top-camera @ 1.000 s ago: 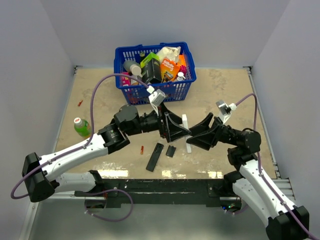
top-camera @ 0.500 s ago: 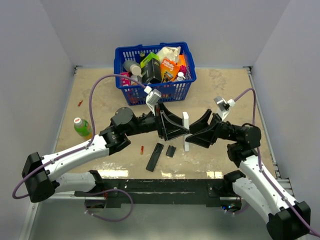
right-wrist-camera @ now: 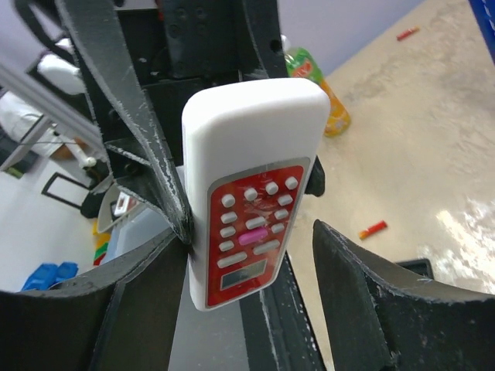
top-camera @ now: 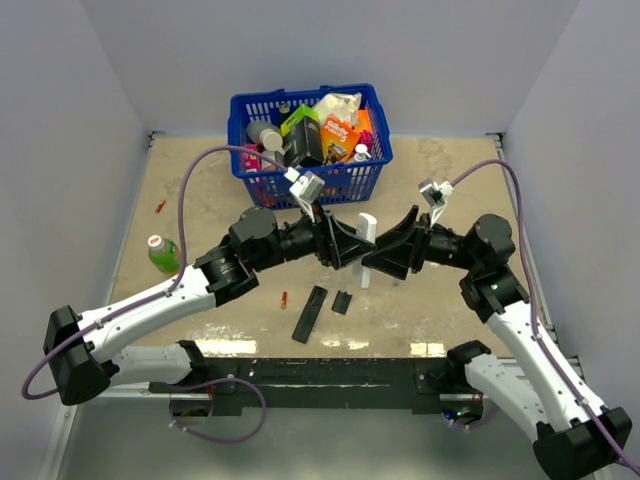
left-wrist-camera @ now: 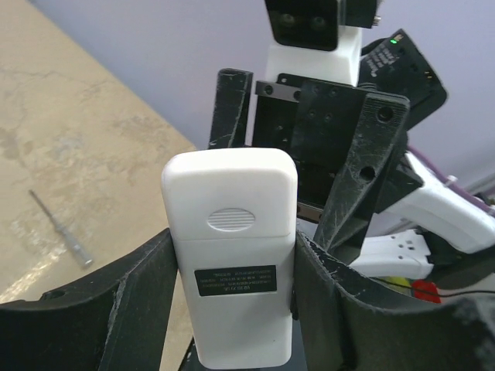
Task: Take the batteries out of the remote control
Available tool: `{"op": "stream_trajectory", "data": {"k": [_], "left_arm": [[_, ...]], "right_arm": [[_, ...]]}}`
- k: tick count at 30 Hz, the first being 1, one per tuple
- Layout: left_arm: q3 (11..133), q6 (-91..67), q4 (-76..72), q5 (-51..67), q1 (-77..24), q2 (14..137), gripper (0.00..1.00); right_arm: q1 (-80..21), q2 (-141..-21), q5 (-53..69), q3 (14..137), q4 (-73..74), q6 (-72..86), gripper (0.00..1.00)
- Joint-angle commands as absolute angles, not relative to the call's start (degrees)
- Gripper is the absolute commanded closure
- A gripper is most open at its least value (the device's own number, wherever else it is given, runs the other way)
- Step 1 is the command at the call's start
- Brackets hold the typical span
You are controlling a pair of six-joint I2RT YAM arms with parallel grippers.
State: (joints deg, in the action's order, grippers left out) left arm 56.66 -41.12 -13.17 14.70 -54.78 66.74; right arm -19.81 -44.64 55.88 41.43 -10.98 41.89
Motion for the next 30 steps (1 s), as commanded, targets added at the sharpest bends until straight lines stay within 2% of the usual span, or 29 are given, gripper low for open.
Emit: {"op": "stream_trajectory", "data": {"k": [1, 10, 19, 25, 30], "left_arm": [[58.98, -39.73, -10.55, 9.41, -55.63, 66.18, 1.0], [61.87, -42.36, -0.36, -1.3, -55.63, 68.55, 1.0], [64.07, -45.35, 7.99, -9.57, -55.63, 70.57, 1.0], [64.34, -47.11, 9.41, -11.77, -55.63, 71.81, 1.0], [63.11, -49.04, 8.61, -12.13, -55.63, 71.1, 1.0]], "right_arm": [[-19.42, -45.26, 50.1, 42.8, -2.99, 35.77, 0.34], [-21.09, -45.79, 43.6, 41.93, -1.23, 35.25, 0.37], [-28.29, -49.04, 31.39, 42.01, 2.46, 35.33, 0.42], [-32.25, -51.59, 24.54, 41.92, 2.46, 36.91, 0.44], [-34.36, -52.65, 22.06, 39.56, 0.28, 39.28, 0.51]]}}
